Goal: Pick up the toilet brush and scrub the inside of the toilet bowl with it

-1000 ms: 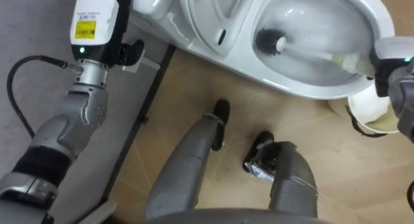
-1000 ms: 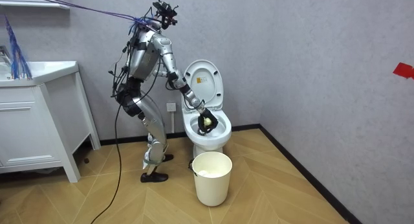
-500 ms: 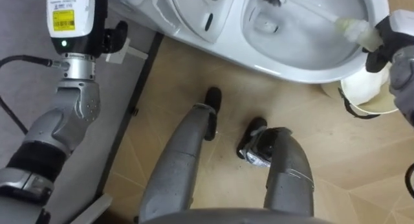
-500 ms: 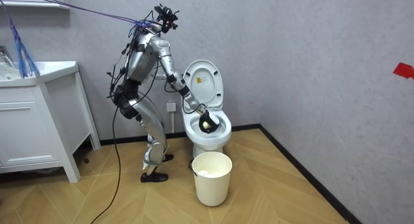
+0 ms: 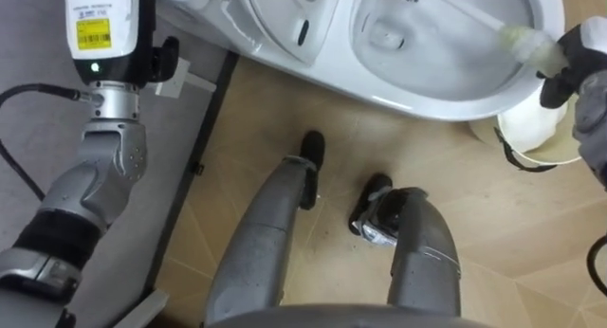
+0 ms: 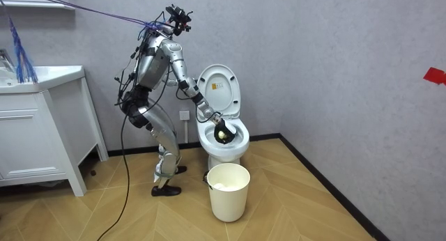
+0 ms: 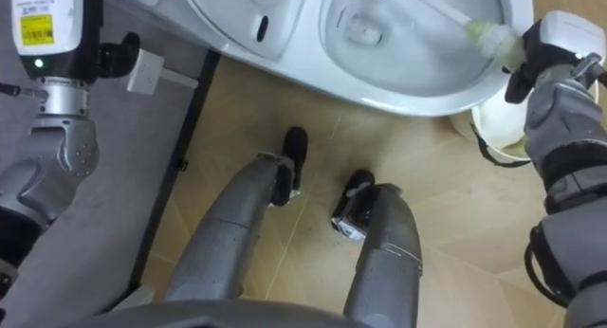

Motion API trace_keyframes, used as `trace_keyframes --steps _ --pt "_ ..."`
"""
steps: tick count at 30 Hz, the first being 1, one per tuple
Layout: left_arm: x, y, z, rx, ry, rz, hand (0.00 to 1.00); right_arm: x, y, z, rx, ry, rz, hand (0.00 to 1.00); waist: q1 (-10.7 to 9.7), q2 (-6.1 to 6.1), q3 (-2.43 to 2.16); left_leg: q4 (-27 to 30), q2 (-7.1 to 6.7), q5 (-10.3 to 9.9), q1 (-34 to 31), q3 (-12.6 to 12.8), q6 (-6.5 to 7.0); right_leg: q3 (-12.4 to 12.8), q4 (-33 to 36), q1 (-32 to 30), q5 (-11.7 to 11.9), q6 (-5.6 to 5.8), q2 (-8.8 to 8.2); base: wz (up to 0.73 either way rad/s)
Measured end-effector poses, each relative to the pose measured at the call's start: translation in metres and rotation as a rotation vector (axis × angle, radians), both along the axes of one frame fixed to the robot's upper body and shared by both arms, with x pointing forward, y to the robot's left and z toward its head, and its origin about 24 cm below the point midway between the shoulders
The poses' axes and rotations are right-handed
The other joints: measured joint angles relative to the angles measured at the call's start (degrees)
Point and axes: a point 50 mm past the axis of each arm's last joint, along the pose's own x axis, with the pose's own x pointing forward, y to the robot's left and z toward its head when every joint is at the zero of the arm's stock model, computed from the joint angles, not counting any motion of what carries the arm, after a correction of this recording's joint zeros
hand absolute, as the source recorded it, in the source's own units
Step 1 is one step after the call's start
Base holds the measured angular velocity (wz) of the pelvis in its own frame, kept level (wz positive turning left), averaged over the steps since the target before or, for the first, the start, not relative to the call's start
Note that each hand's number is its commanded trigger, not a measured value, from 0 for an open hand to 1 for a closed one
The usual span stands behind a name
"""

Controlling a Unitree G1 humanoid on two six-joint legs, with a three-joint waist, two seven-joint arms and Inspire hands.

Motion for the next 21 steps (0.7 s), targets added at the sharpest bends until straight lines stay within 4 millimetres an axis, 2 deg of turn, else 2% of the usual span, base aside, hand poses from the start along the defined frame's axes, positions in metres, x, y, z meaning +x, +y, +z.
trace_keyframes --steps 5,9,21 --pt "0.001 -0.002 -0.005 -0.004 0.049 -0.009 0.00 -0.007 0.007 -0.015 -0.189 0.156 0.125 1.00 1.76 2.19 -0.21 -0.34 0.04 -0.08 0.75 -0.10 0.02 -0.14 -0.66 0.88 0.09 0.08 0.26 -0.01" --pt "0.000 -0.003 -0.010 -0.004 0.070 -0.014 0.00 -0.012 -0.001 -0.015 -0.232 0.188 0.094 1.00 2.80 4.15 -0.28 -0.99 -0.03 -0.08 0.73 -0.19 0.03 -0.23 -1.57 0.93 0.28 0.23 0.44 0.00" --pt "0.000 -0.005 -0.009 -0.067 0.051 -0.026 0.00 -0.023 -0.001 -0.022 -0.306 0.208 0.142 1.00 3.37 4.39 -0.25 -1.91 0.70 -0.14 0.76 -0.22 -0.07 -0.76 -2.89 1.36 0.41 0.16 0.98 0.00"
